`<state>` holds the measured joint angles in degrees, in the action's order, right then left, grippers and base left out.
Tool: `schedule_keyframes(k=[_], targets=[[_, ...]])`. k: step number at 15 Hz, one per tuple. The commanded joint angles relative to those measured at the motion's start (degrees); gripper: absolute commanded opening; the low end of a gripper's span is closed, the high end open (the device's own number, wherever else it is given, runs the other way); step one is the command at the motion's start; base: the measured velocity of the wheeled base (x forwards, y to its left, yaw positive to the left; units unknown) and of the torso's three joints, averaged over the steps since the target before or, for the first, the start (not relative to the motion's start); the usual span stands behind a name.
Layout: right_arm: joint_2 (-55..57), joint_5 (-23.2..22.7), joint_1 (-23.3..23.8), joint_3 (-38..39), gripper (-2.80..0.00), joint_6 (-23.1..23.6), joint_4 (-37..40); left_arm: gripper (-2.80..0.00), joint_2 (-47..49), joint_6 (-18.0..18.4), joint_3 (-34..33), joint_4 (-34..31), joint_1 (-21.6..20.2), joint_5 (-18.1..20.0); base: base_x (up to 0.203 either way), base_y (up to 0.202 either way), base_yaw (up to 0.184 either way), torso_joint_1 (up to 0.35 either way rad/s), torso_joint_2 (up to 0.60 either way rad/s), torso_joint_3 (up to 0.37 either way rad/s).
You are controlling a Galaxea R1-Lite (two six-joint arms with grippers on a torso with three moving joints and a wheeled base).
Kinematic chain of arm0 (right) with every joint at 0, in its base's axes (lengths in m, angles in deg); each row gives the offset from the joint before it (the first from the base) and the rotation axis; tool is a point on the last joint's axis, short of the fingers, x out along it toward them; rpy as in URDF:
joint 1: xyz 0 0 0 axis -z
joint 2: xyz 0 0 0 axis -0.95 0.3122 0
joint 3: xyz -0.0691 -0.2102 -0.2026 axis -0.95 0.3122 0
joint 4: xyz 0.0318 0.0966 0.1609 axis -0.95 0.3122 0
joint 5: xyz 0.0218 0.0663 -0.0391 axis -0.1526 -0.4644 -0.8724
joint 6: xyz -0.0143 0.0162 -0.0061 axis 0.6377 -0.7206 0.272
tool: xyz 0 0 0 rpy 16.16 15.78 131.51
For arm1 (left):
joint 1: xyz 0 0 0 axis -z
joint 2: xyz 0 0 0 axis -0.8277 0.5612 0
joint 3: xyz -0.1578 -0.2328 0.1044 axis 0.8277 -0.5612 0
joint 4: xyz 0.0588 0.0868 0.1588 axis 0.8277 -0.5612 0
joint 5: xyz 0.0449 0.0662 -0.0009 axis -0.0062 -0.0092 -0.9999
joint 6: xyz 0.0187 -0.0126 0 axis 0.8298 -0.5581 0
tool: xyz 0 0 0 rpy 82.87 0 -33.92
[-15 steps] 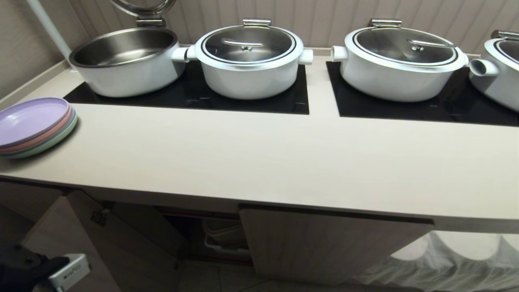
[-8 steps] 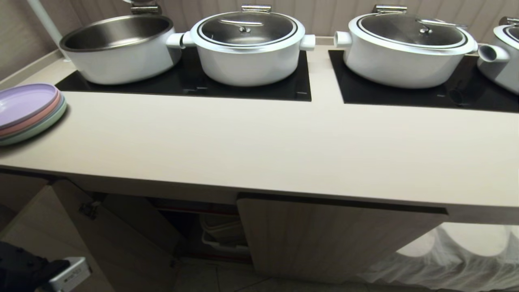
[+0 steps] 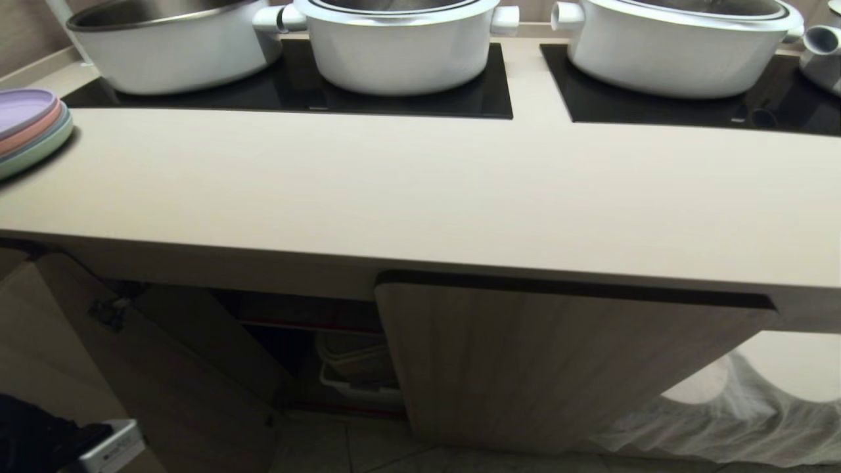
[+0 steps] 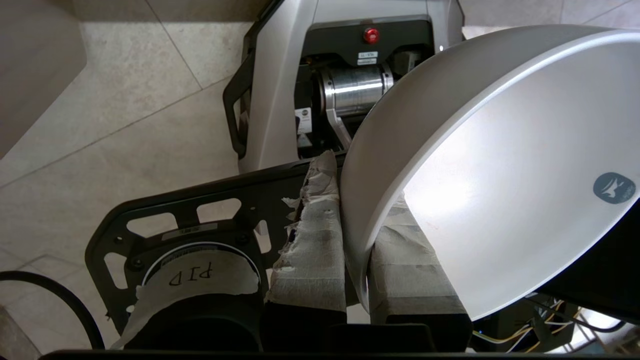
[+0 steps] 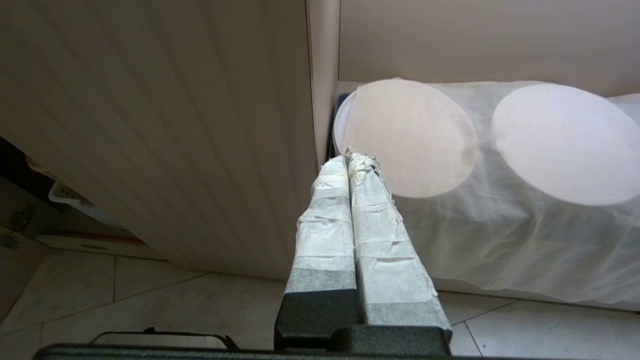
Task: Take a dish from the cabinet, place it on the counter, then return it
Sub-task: Put it back into the cabinet
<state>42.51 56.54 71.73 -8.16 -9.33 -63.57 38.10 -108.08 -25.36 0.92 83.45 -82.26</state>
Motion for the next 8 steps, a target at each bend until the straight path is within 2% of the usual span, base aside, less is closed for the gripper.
schedule_keyframes(k=[1,8], targets=[[0.1,0.0,0.0,0.0,-2.8,0.0,0.0,-2.8,0.0,-0.1,0.0,-0.2,0.0,0.0,0.0,0.0,0.0,-0.231,0.53,0.294],[0.1,0.0,0.0,0.0,-2.8,-0.1,0.0,-2.8,0.0,-0.1,0.0,-0.2,0.0,0.0,0.0,0.0,0.0,-0.217,0.5,0.284]])
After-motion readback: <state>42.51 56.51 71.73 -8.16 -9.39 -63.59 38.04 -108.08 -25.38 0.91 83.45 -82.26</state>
